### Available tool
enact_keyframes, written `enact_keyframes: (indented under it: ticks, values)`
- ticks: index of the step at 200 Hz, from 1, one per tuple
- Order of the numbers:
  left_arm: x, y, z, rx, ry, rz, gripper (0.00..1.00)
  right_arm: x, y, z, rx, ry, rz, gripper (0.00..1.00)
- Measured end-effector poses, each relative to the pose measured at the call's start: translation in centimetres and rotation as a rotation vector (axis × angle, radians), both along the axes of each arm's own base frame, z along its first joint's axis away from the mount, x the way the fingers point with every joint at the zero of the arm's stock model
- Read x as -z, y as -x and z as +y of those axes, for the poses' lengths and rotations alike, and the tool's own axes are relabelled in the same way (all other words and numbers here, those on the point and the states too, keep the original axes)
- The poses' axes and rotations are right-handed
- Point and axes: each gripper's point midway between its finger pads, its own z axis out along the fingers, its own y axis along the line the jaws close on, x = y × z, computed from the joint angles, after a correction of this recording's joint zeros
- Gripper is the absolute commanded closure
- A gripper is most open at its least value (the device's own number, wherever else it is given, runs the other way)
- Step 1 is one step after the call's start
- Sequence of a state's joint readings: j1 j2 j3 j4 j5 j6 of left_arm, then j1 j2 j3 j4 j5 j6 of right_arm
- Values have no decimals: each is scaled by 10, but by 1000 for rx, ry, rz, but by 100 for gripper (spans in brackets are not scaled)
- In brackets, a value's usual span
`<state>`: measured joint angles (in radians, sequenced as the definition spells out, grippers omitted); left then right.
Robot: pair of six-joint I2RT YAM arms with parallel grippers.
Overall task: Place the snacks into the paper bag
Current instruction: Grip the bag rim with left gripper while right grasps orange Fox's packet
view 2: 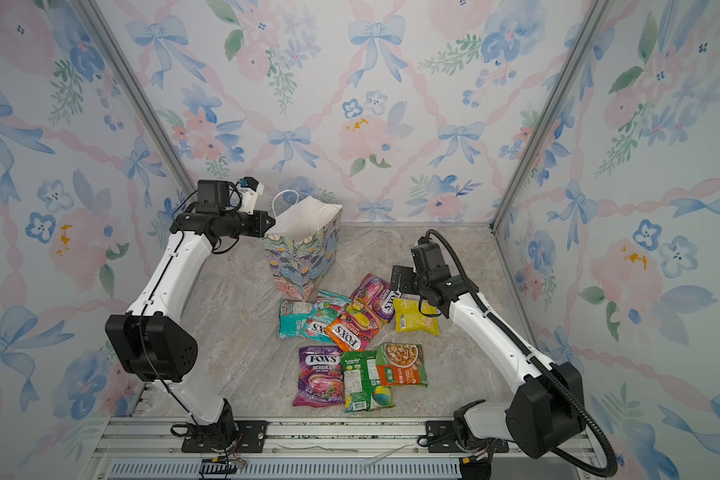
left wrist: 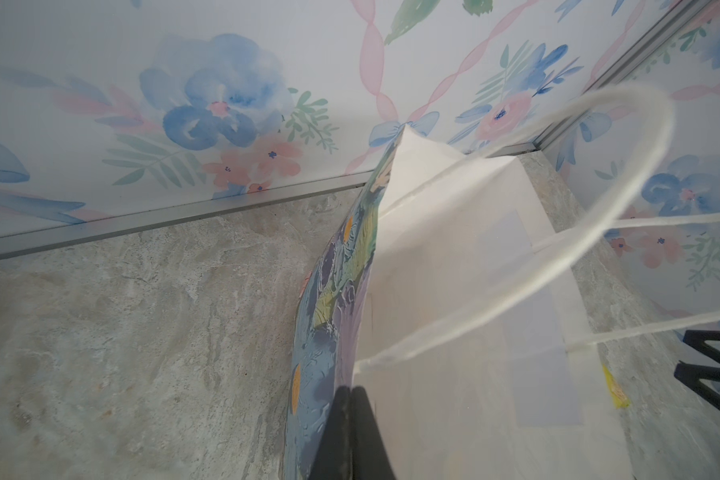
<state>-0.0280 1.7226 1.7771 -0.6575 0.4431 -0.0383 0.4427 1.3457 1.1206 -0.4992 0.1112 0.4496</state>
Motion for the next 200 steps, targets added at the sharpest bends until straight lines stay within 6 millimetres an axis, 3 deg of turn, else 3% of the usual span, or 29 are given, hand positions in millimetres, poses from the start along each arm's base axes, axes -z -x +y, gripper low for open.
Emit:
enact_keyframes:
  ticks: [28,82,139,181,200]
  values:
    - [0,8,14,-28,0,4,100,16,19,29,-47,-22,53,2]
    - [10,16,17,-36,-1,30,100,47,58,74,-86,-92,171,3]
    - [13,16,23,-49,-1,37,100,88,84,72,-2,-167,276,5]
    - [14,16,24,-55,-6,39,100,95,83,85,-1,-244,304,8]
    - [15,15,25,-64,-7,43,71,103,81,92,-3,-261,324,9]
